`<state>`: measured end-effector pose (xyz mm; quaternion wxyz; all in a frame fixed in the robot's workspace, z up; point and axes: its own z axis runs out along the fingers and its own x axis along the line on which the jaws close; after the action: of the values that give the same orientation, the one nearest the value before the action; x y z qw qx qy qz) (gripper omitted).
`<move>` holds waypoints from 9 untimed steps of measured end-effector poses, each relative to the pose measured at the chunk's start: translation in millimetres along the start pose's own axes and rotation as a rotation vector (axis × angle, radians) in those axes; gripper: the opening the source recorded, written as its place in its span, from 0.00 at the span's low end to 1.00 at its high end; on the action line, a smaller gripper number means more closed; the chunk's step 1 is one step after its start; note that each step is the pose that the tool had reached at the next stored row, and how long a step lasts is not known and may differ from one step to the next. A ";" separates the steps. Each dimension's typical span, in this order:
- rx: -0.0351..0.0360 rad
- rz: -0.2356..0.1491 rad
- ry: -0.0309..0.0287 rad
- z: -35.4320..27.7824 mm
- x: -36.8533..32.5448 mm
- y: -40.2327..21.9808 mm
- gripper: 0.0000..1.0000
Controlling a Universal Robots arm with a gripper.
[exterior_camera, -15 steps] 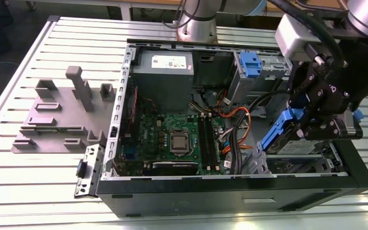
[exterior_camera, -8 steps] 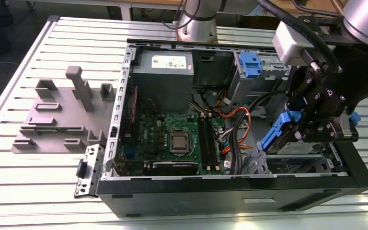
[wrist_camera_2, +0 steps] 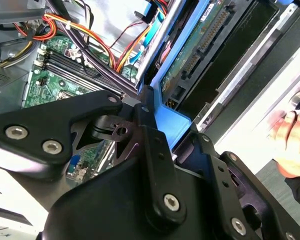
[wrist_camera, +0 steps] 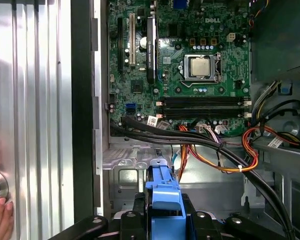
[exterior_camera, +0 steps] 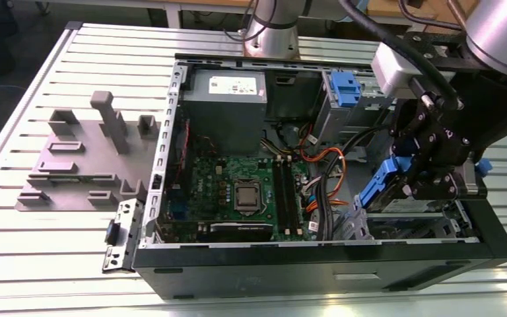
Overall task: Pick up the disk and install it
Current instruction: 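Insert the disk into the insertion slot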
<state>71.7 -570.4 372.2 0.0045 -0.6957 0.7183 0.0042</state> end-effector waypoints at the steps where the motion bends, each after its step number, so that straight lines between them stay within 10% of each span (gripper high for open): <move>1: 0.0000 0.000 0.0000 1.0 0.0 0.0 0.36; 9: 0.0000 0.000 0.0000 9.6 0.1 -0.3 0.36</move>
<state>72.0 -570.4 362.6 0.0045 -0.6957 0.7183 0.0042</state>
